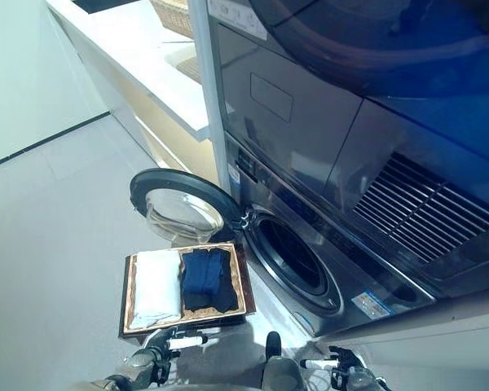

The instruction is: Pick up the clothes and place them into the washing machine

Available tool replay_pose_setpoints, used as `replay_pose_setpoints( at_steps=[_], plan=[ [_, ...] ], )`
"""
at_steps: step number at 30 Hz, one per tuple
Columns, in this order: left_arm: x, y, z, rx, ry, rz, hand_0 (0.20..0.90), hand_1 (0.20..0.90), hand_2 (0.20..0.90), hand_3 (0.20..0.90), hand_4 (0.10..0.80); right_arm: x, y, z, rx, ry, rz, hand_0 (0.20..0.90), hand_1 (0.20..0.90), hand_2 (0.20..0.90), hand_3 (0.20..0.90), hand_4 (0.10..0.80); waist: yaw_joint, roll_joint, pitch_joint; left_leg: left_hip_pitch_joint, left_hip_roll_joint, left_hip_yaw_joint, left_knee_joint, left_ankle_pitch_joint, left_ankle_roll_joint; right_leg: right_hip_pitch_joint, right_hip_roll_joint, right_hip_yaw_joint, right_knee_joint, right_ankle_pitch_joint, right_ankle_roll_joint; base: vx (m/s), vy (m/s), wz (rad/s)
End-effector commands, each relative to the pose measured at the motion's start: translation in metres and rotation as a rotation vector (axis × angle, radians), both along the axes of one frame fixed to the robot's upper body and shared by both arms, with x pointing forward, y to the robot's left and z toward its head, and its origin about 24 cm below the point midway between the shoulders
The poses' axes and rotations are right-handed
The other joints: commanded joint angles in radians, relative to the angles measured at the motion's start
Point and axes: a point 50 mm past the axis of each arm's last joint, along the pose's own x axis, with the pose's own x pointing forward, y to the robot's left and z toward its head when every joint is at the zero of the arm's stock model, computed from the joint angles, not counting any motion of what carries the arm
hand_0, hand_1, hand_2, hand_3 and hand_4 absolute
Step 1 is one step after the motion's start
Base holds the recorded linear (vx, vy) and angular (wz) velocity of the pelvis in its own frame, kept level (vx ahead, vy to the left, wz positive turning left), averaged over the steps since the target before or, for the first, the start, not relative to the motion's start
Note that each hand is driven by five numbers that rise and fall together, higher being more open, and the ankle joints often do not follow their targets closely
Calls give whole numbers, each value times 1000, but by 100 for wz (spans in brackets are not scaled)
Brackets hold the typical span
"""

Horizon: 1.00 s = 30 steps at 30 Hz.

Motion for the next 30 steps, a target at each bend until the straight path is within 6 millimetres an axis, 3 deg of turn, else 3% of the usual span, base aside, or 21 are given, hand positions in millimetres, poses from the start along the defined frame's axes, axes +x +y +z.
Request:
replay_pose_setpoints(
  at_steps=[1, 3, 4, 5, 11, 20, 24, 26, 30],
  plan=[
    [5, 9, 4, 35, -53, 17, 900, 900, 900, 900, 800, 24, 5, 7, -42, -73, 123, 900, 900, 900, 900, 800, 28, -41, 50, -105, -68, -29, 210, 76, 43, 19, -52, 24, 47, -48, 32, -9, -126, -2],
    [11, 4, 5, 44, -73, -24, 900, 900, 900, 900, 800, 39, 14, 10, -57, -114, 207, 900, 900, 900, 900, 800, 32, -63, 56, -170, -27, 26, 75, 70, 55, 45, -62, 5, 27, -59, 41, 47, -36, 9],
    [11, 4, 5, 44, -73, -24, 900, 900, 900, 900, 800, 39, 14, 10, -57, -113, 207, 900, 900, 900, 900, 800, 34, -63, 59, -162, -27, 28, 69, 71, 55, 48, -62, 6, 27, -60, 41, 102, 86, 31],
    [13, 6, 7, 62, -86, -26, 900, 900, 900, 900, 800, 47, 15, 13, -72, -142, 224, 900, 900, 900, 900, 800, 49, -51, 54, -163, -1, 21, -73, 129, 49, 54, -50, 9, 33, -64, 50, 67, 67, 31],
    [16, 12, 9, 98, -96, -57, 900, 900, 900, 900, 800, 65, 27, 19, -125, -166, 386, 900, 900, 900, 900, 800, 52, -37, 14, -99, -18, 36, -147, 118, 58, 81, -68, 18, 33, -60, 75, 104, 138, -19],
    [5, 20, 6, 126, -79, -36, 900, 900, 900, 900, 800, 101, 61, 34, -140, -293, 599, 900, 900, 900, 900, 800, 90, -68, -8, -34, -28, 63, -178, 102, 68, 142, -80, 15, -21, -45, 90, 58, 49, 1],
    [2, 20, 6, 140, -85, -47, 900, 900, 900, 900, 800, 123, 74, 51, -180, -401, 720, 900, 900, 900, 900, 800, 102, -72, -14, -25, -31, 56, -178, 92, 68, 164, -88, 2, -42, -39, 100, 36, 20, 9],
    [9, 22, 9, 157, -115, -59, 900, 900, 900, 900, 800, 147, 84, 69, -264, -483, 836, 900, 900, 900, 900, 800, 113, -73, -8, -27, -33, 45, -178, 92, 69, 163, -92, -5, -31, -42, 105, -7, 30, 2],
    [15, 20, 11, 163, -140, -71, 900, 900, 900, 900, 800, 171, 103, 88, -363, -551, 999, 900, 900, 900, 900, 800, 126, -76, -2, -33, -38, 35, -178, 88, 72, 164, -100, -13, -30, -38, 109, -25, 41, 7]
  ],
)
